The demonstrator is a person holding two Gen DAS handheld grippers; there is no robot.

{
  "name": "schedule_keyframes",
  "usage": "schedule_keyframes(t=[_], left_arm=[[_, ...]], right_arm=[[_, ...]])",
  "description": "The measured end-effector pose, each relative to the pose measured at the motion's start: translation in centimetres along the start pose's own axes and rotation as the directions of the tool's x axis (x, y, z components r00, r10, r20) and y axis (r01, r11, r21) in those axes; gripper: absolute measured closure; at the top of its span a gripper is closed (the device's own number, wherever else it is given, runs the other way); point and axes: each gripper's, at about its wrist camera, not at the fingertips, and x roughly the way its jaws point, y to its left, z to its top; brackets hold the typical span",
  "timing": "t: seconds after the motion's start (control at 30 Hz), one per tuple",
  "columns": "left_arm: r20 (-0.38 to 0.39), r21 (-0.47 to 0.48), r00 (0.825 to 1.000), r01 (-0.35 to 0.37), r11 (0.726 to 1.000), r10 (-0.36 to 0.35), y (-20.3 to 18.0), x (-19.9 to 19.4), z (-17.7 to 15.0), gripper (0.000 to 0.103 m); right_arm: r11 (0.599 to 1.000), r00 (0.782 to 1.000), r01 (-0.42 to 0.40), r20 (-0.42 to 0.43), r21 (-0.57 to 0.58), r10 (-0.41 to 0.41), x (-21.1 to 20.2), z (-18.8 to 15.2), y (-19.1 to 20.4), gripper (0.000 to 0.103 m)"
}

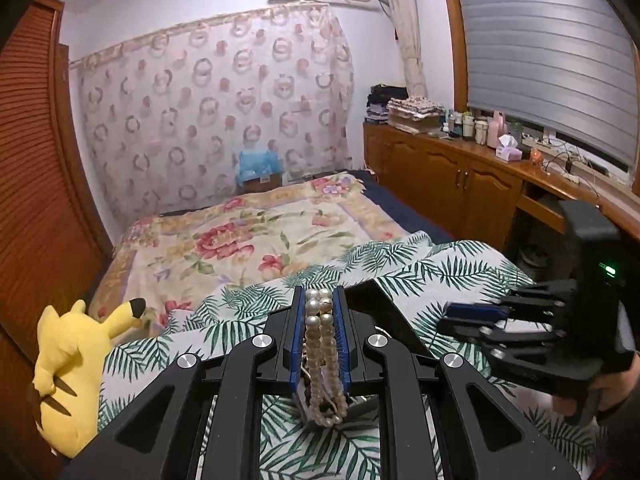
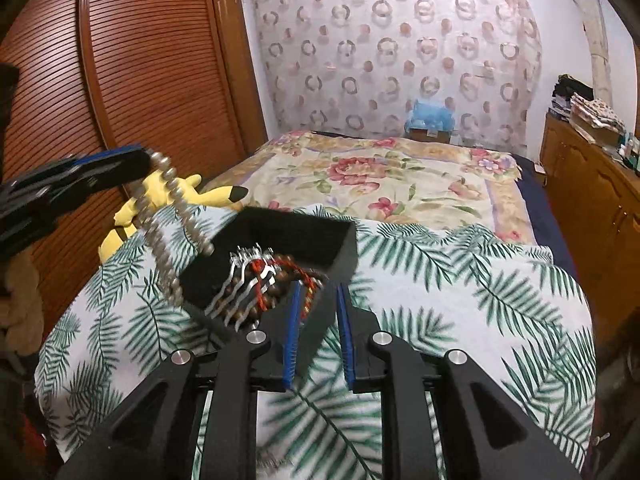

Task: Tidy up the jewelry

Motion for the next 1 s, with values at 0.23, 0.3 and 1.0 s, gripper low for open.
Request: schedule_keyframes(t=[0.23,0.3,1.0], left_arm=[[-0.017,0.002,1.000,-0.013,1.000,0.013,-0.6,2.4,1.2,0.090],[-0.017,-0.004,1.000,-0.013,1.000,0.013,-0.7,2.7,1.5,0.090],[-0.080,0.005,0.997,-0.015,1.000,0.015,-0.9,4.1,-1.3,0.096]], right_arm=[[1.000,1.000,0.017,-0.009,-0.008,-0.017,-1.7,-1.8,-1.1,0.083],[1.000,1.000,0.021,-0.004,-0.011,-0.021,-2.2,-2.0,-1.4,0.083],[0.999,1.000,-0.002,-0.001,-0.049,0.002,-3.3,-3.5,0.7,0.083]])
